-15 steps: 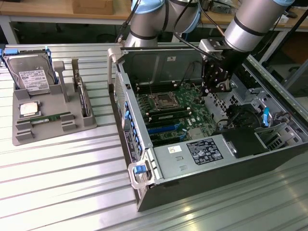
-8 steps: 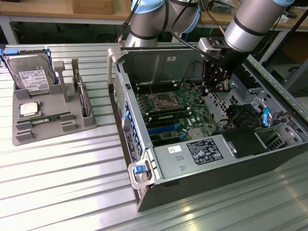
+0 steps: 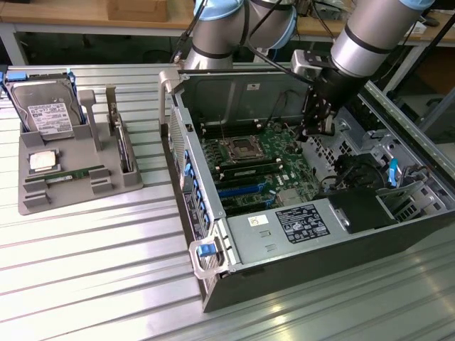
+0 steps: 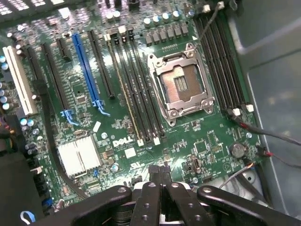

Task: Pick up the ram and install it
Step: 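Press down the ram until it locks into place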

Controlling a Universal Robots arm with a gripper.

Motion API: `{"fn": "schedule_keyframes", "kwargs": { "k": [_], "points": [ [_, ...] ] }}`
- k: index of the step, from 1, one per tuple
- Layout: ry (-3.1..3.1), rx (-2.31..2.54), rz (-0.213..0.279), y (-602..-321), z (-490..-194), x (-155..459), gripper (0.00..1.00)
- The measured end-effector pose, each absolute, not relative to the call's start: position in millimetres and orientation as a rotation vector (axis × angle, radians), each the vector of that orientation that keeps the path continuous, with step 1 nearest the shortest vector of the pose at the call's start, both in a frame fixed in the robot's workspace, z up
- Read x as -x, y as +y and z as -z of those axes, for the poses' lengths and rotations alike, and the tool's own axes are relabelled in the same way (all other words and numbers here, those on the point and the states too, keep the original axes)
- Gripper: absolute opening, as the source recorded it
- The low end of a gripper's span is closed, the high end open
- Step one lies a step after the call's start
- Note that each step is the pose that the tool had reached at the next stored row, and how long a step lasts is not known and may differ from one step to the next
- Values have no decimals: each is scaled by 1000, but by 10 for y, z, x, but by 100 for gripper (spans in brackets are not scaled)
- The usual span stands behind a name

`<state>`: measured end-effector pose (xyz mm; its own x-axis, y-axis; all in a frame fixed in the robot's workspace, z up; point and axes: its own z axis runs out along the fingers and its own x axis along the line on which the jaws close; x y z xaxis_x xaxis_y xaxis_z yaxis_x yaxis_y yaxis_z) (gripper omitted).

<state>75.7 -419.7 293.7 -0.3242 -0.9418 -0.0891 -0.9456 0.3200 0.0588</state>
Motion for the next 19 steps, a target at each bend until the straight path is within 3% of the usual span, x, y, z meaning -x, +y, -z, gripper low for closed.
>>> {"fn": "schedule_keyframes", "kwargs": {
  "k": [19],
  "points": [
    [2825, 1226, -138, -4197, -2928, -757, 10]
  ]
}}
